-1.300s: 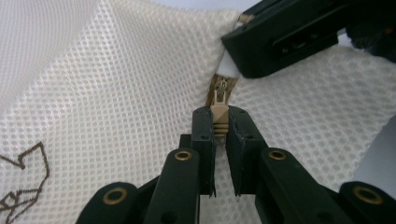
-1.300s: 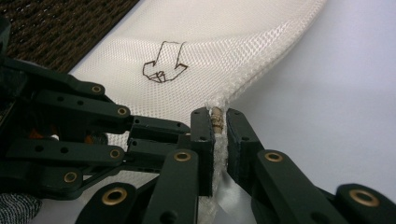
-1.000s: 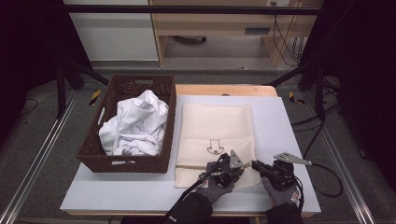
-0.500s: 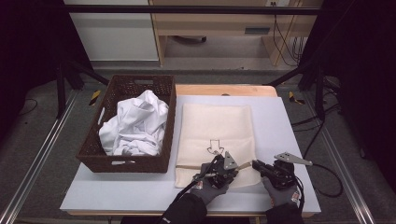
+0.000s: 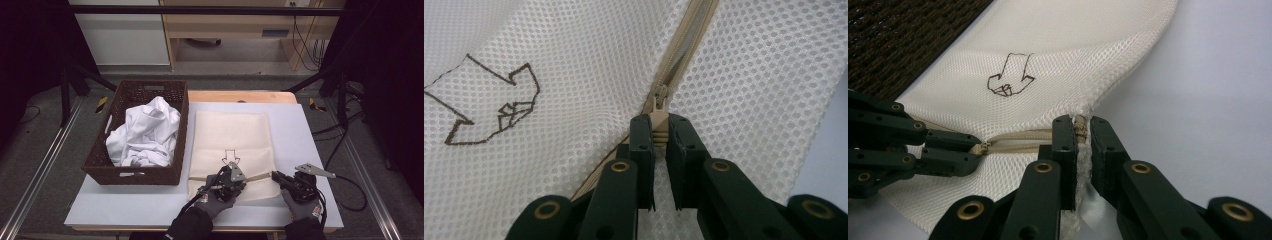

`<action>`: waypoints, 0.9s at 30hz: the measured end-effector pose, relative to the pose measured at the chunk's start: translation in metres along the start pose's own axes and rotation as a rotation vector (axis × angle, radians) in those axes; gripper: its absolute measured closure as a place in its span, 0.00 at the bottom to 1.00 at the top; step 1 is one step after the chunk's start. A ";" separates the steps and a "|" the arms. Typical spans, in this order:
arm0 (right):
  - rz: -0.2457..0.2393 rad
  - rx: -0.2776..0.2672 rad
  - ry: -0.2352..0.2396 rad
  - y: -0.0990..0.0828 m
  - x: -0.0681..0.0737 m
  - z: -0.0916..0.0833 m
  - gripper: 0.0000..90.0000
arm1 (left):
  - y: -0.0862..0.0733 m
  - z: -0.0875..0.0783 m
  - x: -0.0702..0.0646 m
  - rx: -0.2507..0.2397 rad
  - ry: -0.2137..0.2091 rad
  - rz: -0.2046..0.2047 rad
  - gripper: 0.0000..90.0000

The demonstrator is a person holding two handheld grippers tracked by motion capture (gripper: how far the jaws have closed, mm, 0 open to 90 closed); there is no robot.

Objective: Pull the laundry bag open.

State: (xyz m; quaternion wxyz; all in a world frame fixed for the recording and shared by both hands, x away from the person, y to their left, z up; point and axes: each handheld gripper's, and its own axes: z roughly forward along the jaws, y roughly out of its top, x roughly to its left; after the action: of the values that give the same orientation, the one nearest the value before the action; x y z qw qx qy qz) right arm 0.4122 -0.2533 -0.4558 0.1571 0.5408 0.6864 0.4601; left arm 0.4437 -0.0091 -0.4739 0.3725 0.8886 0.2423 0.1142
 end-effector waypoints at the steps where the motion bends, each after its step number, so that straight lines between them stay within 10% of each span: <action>1: 0.000 0.000 0.000 0.000 0.000 0.000 0.92 | 0.000 0.000 0.000 0.000 0.000 0.000 0.90; 27: 0.000 -0.005 -0.038 -0.001 -0.003 -0.002 0.92 | -0.038 -0.036 0.028 0.021 0.046 -0.043 0.90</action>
State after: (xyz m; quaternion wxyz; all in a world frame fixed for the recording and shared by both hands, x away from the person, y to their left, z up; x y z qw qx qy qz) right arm 0.4114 -0.2565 -0.4566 0.1713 0.5492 0.6821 0.4514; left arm 0.4412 0.0499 -0.4755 0.3600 0.8841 0.2711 0.1238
